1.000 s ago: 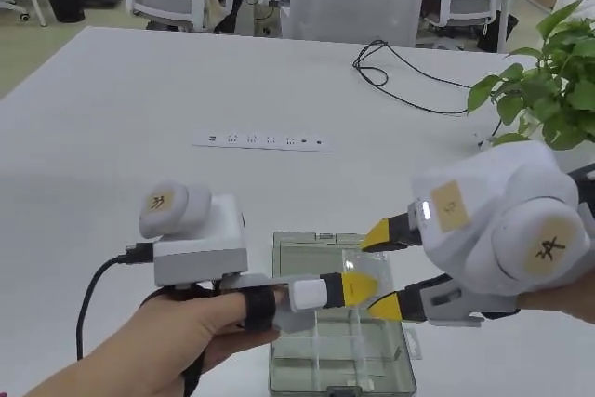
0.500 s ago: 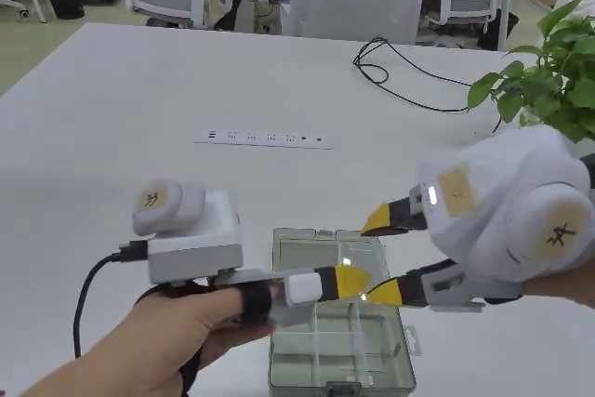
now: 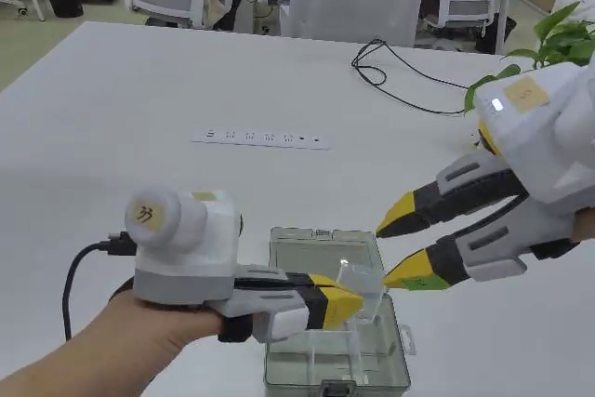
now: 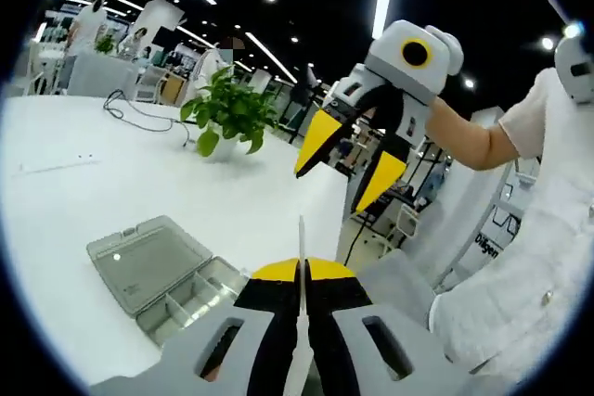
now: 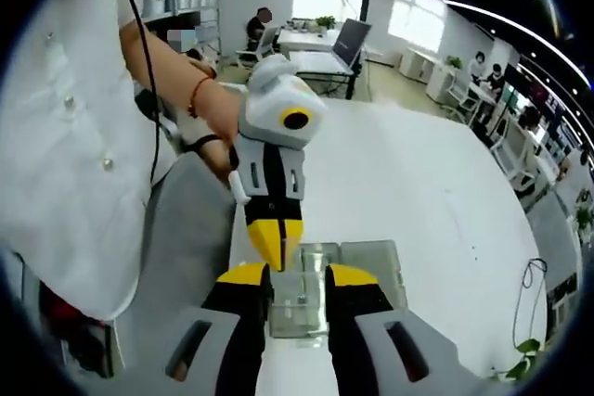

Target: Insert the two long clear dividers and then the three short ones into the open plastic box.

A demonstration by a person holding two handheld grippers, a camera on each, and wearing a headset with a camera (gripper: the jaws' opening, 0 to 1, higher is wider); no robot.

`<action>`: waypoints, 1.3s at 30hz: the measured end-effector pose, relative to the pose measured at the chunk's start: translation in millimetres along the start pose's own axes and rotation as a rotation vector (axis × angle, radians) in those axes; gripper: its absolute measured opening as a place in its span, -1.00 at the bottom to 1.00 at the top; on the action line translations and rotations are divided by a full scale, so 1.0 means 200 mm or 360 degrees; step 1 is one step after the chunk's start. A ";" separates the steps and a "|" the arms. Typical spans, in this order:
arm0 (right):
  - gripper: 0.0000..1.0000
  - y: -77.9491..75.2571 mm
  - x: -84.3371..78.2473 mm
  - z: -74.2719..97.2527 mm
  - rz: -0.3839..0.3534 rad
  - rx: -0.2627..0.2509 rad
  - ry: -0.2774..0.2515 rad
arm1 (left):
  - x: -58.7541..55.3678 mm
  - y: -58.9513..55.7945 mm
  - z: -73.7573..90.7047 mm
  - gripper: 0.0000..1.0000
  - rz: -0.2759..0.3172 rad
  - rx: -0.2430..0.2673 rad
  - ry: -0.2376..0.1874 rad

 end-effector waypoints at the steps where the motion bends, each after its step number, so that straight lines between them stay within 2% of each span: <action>1: -0.51 0.00 -0.01 -0.01 -0.0020 0.0020 -0.0007 | 0.00 -0.01 0.00 -1.00 -0.0068 -0.0007 0.0000; 2: -0.52 0.01 -0.01 -0.01 -0.0036 0.0064 -0.0011 | 0.00 -0.03 0.00 -1.00 -0.0130 -0.0037 0.0025; 4: -0.60 0.02 -0.02 -0.02 -0.0048 0.0117 -0.0008 | -0.01 -0.06 0.00 -1.00 -0.0197 -0.0076 0.0036; 8: -0.67 0.06 -0.01 -0.03 -0.0068 0.0224 -0.0005 | 0.00 -0.09 0.00 -1.00 -0.0238 -0.0122 0.0037; 16: -0.78 0.14 -0.02 -0.06 -0.0063 0.0361 0.0020 | 0.00 -0.12 0.01 -1.00 -0.0303 -0.0174 0.0036; 24: -0.84 0.18 0.00 -0.08 -0.0084 0.0422 0.0006 | 0.02 -0.15 0.01 -1.00 -0.0328 -0.0217 0.0008; 30: -0.93 0.18 -0.01 -0.09 -0.0094 0.0444 -0.0008 | 0.01 -0.16 0.01 -1.00 -0.0343 -0.0227 0.0010; 39: -0.94 0.18 -0.02 -0.09 -0.0104 0.0464 -0.0022 | 0.00 -0.16 0.01 -1.00 -0.0362 -0.0224 0.0017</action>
Point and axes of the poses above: the centre of the closed fingertips' face, and the gripper's own axes: z roughly backward along the fingers, y roughly to its left, x roughly out of its top, the point moved 6 cm from there along z, roughly backward along the fingers, and after that the axes turned 4 degrees about y, right-handed, at the moved point
